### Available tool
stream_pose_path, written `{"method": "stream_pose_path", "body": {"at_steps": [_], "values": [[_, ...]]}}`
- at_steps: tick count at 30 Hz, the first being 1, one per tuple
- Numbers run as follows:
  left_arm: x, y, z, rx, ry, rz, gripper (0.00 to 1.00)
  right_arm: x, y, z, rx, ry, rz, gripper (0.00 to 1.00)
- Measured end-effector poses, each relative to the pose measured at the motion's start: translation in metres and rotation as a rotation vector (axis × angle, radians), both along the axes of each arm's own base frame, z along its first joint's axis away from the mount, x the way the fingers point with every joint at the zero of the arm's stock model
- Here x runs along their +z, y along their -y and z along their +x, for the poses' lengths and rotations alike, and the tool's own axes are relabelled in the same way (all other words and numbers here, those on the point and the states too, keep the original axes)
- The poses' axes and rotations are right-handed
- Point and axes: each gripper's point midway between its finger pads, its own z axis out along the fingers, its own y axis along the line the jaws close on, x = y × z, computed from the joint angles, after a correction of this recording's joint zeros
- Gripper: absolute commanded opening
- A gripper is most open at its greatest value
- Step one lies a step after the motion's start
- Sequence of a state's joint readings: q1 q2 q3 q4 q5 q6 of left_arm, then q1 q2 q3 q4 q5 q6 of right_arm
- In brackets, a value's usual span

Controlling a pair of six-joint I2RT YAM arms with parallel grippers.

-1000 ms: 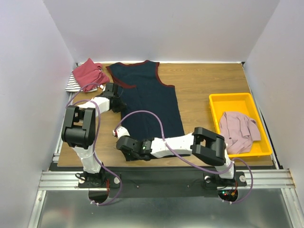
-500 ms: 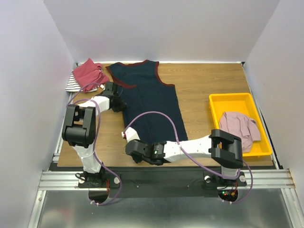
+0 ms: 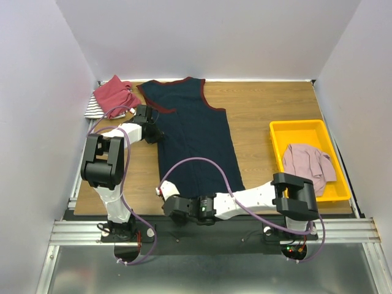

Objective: Fold and stack the tank tops
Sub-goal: Fold the tank top

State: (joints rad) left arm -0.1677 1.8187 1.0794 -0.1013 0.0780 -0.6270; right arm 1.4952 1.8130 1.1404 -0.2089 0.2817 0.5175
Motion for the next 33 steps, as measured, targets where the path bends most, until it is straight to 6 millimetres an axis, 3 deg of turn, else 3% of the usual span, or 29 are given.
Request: {"method": "stream_pose_path", "body": {"at_steps": [5, 9, 12, 14, 19, 24, 33], "values": [[0.0, 0.0, 0.0, -0.001, 0.001, -0.001, 0.13, 0.019, -0.007, 0.019, -0.041, 0.083, 0.02, 0.38], [0.0, 0.0, 0.0, -0.001, 0.001, -0.001, 0.13, 0.059, -0.039, 0.046, -0.077, 0.169, 0.099, 0.42], [0.0, 0.0, 0.0, -0.002, 0.001, -0.001, 0.13, 0.07, -0.059, 0.062, -0.087, 0.204, 0.13, 0.46], [0.0, 0.0, 0.0, -0.002, 0.001, -0.001, 0.13, 0.065, -0.063, 0.071, -0.089, 0.216, 0.117, 0.48], [0.0, 0.001, 0.0, -0.005, 0.0, -0.005, 0.13, 0.026, -0.063, 0.092, -0.082, 0.221, 0.026, 0.51], [0.0, 0.002, 0.0, -0.007, 0.0, -0.007, 0.13, 0.0, -0.062, 0.095, -0.065, 0.222, -0.032, 0.51], [0.0, 0.002, 0.0, -0.009, 0.0, -0.009, 0.13, -0.002, -0.062, 0.094, -0.059, 0.225, -0.041, 0.51]]}}
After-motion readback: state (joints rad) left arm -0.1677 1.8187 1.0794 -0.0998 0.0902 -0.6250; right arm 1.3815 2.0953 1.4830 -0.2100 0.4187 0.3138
